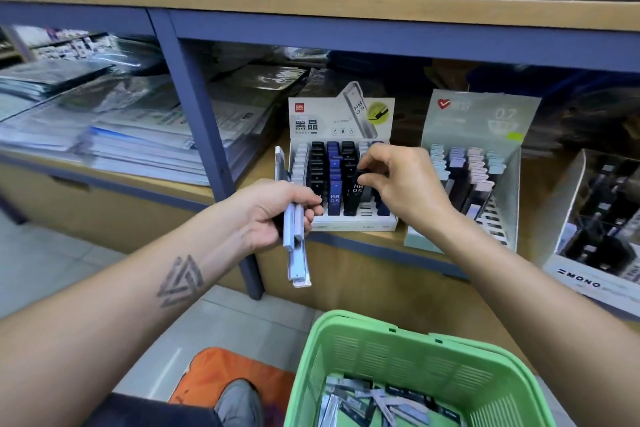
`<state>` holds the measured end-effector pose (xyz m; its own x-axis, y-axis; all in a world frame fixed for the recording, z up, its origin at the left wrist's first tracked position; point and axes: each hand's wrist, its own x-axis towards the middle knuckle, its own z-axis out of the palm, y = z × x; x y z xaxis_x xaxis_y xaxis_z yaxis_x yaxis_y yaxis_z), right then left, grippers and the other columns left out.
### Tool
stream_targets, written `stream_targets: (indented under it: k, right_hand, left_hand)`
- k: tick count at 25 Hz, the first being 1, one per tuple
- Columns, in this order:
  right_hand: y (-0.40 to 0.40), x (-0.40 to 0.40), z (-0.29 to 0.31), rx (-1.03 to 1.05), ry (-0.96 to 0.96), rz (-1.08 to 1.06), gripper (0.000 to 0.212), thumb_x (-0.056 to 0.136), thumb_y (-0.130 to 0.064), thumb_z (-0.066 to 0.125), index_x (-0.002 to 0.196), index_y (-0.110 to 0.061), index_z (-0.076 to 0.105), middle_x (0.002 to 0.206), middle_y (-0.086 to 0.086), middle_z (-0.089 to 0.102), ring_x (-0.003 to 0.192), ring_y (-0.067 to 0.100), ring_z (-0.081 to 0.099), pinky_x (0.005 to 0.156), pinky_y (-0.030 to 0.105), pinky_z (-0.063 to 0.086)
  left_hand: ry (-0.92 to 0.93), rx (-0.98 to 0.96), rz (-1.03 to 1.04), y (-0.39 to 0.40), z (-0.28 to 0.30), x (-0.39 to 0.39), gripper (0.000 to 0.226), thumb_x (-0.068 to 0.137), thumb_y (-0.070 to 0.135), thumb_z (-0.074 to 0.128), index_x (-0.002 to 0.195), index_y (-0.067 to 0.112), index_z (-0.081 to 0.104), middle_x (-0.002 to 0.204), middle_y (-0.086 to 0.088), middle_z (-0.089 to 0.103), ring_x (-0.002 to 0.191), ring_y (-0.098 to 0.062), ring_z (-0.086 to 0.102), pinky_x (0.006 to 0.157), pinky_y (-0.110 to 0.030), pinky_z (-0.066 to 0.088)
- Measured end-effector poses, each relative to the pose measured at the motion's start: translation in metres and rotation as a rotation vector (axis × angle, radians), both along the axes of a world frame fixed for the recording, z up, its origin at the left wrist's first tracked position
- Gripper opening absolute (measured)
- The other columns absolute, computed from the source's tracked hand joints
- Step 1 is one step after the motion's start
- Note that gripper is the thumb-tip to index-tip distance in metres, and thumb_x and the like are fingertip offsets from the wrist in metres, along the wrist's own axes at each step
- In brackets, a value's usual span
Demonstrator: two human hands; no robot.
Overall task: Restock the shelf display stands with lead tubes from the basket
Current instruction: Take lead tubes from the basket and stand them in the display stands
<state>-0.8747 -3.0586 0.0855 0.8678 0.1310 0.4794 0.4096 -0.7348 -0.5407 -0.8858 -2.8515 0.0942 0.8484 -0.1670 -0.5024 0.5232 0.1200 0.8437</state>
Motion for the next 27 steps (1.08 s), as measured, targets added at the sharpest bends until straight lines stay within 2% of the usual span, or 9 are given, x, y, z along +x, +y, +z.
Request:
stream_targets:
  k: [5,11,14,16,17,19,21,24,27]
  right_hand:
    - [0.004,0.006,-0.005,-0.062,-0.014,0.003,0.008,0.087,-0.007,0.076,0.09,-0.014,0.075,0.083,-0.003,0.069,0.08,0.017,0.065,0.076,0.037,0.055]
    - [0.009,0.0,0.001,-0.42,-0.09,-0.019,0.024,0.091,-0.004,0.063,0.108,-0.014,0.077,0.1,0.0,0.059,0.1,0.024,0.055,0.081,0.042,0.05]
    - [0.004,-0.017,0.019,-0.012,0.228,0.154,0.031,0.089,-0.009,0.072,0.118,-0.02,0.072,0.099,-0.005,0.067,0.092,0.015,0.063,0.081,0.032,0.052]
    - [-0.003,-0.033,0.033,0.223,0.477,0.344,0.055,0.081,-0.02,0.084,0.131,-0.024,0.063,0.111,-0.007,0.07,0.101,0.009,0.067,0.087,0.027,0.054]
    - [-0.006,-0.042,0.036,0.2,0.522,0.393,0.07,0.076,-0.028,0.089,0.138,-0.028,0.057,0.12,-0.01,0.067,0.11,0.004,0.064,0.092,0.024,0.052]
    - [-0.009,-0.057,0.037,0.071,0.509,0.396,0.089,0.068,-0.04,0.092,0.145,-0.033,0.048,0.13,-0.019,0.06,0.121,-0.006,0.054,0.099,0.015,0.044]
    - [-0.01,-0.067,0.034,0.004,0.431,0.327,0.092,0.066,-0.04,0.093,0.144,-0.034,0.046,0.13,-0.023,0.055,0.121,-0.011,0.051,0.099,0.009,0.04]
    - [-0.014,-0.074,0.028,0.06,0.365,0.271,0.085,0.067,-0.035,0.094,0.139,-0.033,0.048,0.126,-0.022,0.056,0.114,-0.007,0.055,0.1,0.016,0.044]
    - [-0.03,-0.08,0.03,0.125,0.367,0.231,0.078,0.068,-0.026,0.093,0.133,-0.029,0.049,0.118,-0.007,0.063,0.103,0.004,0.062,0.093,0.022,0.051]
  left_hand:
    - [-0.014,-0.037,-0.008,-0.001,0.002,-0.002,0.013,0.091,-0.005,0.062,0.079,-0.001,0.061,0.067,-0.015,0.062,0.052,-0.013,0.052,0.045,-0.021,0.048]
    - [-0.041,-0.11,-0.028,-0.009,0.007,-0.006,0.005,0.091,-0.005,0.063,0.087,-0.002,0.062,0.067,-0.014,0.062,0.052,-0.014,0.052,0.047,-0.02,0.047]
    - [-0.04,-0.162,-0.071,-0.018,0.009,-0.009,0.002,0.091,-0.003,0.064,0.091,-0.002,0.063,0.068,-0.014,0.061,0.054,-0.014,0.052,0.048,-0.02,0.046]
    - [-0.035,-0.203,-0.117,-0.026,0.009,-0.012,0.004,0.091,-0.001,0.064,0.095,-0.001,0.064,0.07,-0.012,0.06,0.058,-0.015,0.052,0.049,-0.021,0.047]
    - [-0.032,-0.217,-0.134,-0.031,0.009,-0.014,0.007,0.092,0.0,0.065,0.098,-0.001,0.065,0.072,-0.013,0.06,0.06,-0.015,0.052,0.049,-0.021,0.048]
    - [-0.021,-0.243,-0.15,-0.041,0.009,-0.017,0.01,0.092,0.004,0.066,0.101,0.001,0.067,0.073,-0.013,0.058,0.059,-0.014,0.052,0.048,-0.021,0.05]
    - [-0.022,-0.25,-0.149,-0.05,0.009,-0.019,0.009,0.091,0.008,0.068,0.099,0.003,0.068,0.07,-0.013,0.058,0.055,-0.014,0.052,0.047,-0.021,0.049]
    - [-0.056,-0.228,-0.141,-0.062,0.008,-0.022,0.01,0.088,0.01,0.071,0.095,0.003,0.07,0.07,-0.014,0.06,0.054,-0.014,0.054,0.047,-0.021,0.05]
    - [-0.124,-0.214,-0.172,-0.076,0.007,-0.026,0.028,0.082,0.019,0.076,0.102,0.0,0.07,0.076,-0.014,0.066,0.061,-0.018,0.061,0.053,-0.025,0.054]
